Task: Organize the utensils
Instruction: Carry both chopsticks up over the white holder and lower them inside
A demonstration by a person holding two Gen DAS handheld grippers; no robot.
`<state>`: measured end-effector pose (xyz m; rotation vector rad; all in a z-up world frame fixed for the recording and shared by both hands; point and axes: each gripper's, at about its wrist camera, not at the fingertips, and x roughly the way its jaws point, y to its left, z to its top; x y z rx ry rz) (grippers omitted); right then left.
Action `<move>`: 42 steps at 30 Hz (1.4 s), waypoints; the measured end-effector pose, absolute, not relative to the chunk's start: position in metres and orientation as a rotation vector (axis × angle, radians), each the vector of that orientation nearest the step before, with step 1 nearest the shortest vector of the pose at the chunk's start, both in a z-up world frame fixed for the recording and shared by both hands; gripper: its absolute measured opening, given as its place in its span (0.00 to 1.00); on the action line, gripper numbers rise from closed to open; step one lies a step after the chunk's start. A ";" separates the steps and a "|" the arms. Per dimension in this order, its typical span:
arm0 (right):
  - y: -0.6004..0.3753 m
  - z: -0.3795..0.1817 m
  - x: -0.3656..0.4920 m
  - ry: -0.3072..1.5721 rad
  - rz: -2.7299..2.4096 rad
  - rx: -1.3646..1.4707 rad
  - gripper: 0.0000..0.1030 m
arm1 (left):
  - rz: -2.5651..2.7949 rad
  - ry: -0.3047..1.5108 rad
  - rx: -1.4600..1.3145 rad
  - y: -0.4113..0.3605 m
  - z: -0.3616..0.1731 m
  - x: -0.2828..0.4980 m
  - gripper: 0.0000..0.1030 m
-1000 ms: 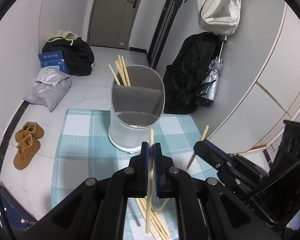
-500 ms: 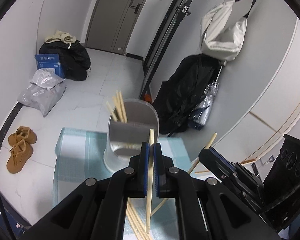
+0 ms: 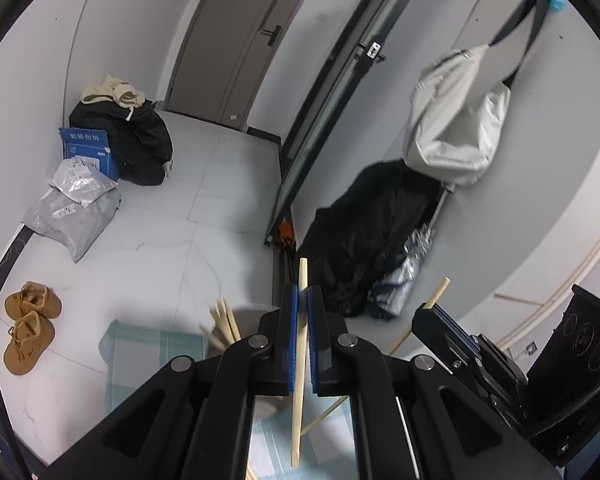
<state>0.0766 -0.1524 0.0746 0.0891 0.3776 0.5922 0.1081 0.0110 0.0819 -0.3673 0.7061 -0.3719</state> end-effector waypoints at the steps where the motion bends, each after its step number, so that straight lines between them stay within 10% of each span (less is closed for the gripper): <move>1: -0.153 0.076 0.081 0.375 0.595 0.088 0.05 | -0.368 0.701 -0.373 0.012 0.084 0.113 0.02; 42: -0.130 0.029 0.174 0.475 0.637 -0.023 0.05 | -0.220 0.502 -0.409 0.024 0.040 0.142 0.02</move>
